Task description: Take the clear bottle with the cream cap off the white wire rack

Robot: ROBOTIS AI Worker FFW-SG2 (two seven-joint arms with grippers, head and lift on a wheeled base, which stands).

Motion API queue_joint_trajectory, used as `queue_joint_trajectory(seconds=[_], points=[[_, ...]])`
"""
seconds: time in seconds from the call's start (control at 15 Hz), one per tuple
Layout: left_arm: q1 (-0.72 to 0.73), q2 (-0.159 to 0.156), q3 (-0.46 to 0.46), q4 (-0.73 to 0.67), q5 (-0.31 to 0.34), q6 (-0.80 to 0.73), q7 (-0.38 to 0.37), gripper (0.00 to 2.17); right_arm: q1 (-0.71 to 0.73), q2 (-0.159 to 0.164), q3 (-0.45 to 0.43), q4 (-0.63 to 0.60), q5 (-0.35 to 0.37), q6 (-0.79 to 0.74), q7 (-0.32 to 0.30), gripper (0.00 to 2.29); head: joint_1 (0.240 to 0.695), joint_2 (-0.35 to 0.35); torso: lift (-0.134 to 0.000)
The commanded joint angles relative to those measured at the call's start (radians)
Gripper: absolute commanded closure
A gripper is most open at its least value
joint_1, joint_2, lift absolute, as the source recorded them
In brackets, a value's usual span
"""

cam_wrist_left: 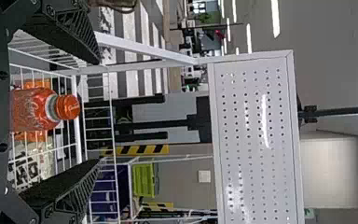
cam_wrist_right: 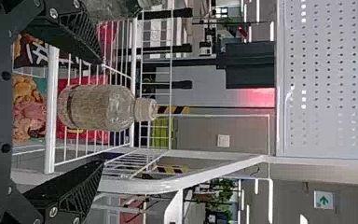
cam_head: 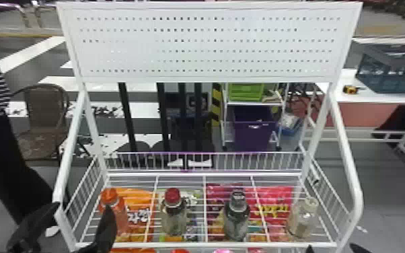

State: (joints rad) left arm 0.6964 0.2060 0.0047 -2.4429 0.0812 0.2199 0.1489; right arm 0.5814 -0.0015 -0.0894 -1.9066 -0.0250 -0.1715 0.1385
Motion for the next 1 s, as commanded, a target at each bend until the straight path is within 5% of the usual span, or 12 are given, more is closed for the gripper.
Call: queue_joint_trajectory(seconds=[0.0, 0.47, 0.93], points=[[0.003, 0.001, 0.000, -0.002, -0.003, 0.013, -0.002, 0.14, -0.089, 0.002, 0.017, 0.141, 0.005, -0.053, -0.003, 0.14, 0.499, 0.000, 0.000], [-0.008, 0.006, 0.000, 0.001, -0.006, 0.049, -0.011, 0.14, -0.281, 0.002, 0.057, 0.397, 0.071, -0.188, -0.085, 0.14, 0.499, 0.000, 0.000], [0.008, 0.009, -0.009, -0.004, -0.015, 0.053, -0.015, 0.14, -0.393, 0.002, 0.073, 0.498, 0.097, -0.182, -0.140, 0.14, 0.499, 0.000, 0.000]])
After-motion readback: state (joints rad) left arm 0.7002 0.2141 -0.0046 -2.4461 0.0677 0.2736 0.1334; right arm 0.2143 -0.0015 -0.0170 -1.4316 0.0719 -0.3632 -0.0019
